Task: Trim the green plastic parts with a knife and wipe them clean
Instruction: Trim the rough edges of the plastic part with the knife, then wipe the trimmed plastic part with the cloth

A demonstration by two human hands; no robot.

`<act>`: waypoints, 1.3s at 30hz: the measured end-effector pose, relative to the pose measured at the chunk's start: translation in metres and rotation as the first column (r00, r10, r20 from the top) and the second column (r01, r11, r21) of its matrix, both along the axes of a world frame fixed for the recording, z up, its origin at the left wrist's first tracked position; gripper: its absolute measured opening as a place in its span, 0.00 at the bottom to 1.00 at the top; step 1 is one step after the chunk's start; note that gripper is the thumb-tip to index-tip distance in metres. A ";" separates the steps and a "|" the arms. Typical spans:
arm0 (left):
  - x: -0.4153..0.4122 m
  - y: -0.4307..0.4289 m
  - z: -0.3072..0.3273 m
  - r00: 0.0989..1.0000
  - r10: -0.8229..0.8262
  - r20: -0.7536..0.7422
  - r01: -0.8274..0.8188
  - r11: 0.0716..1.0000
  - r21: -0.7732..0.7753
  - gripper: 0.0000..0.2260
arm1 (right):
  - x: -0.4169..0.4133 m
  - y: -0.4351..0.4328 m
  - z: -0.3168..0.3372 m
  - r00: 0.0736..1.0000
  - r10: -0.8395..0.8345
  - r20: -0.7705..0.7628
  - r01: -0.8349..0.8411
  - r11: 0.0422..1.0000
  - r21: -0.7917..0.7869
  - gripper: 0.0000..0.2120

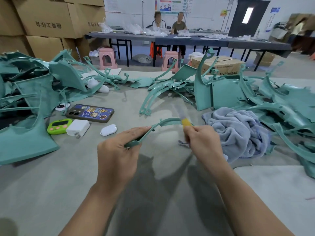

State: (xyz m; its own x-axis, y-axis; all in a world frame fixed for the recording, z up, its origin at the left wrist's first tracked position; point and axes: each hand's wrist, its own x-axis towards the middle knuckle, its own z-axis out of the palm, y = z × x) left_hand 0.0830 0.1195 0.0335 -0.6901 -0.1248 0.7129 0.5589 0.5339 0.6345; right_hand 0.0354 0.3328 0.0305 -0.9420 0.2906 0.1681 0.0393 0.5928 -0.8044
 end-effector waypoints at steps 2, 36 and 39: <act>0.001 0.000 0.000 1.000 -0.017 0.026 0.016 0.999 0.047 0.19 | -0.012 0.016 -0.002 0.971 -0.228 0.071 0.216 0.966 0.142 0.22; -0.041 -0.032 -0.024 0.949 0.145 0.281 -0.275 0.814 0.511 0.07 | 0.016 -0.019 0.003 0.999 0.026 0.040 -0.032 0.982 0.185 0.18; -0.045 -0.036 -0.026 0.948 0.097 0.305 -0.274 0.739 0.616 0.06 | 0.027 -0.025 0.001 0.956 0.121 0.267 -0.222 0.893 0.391 0.27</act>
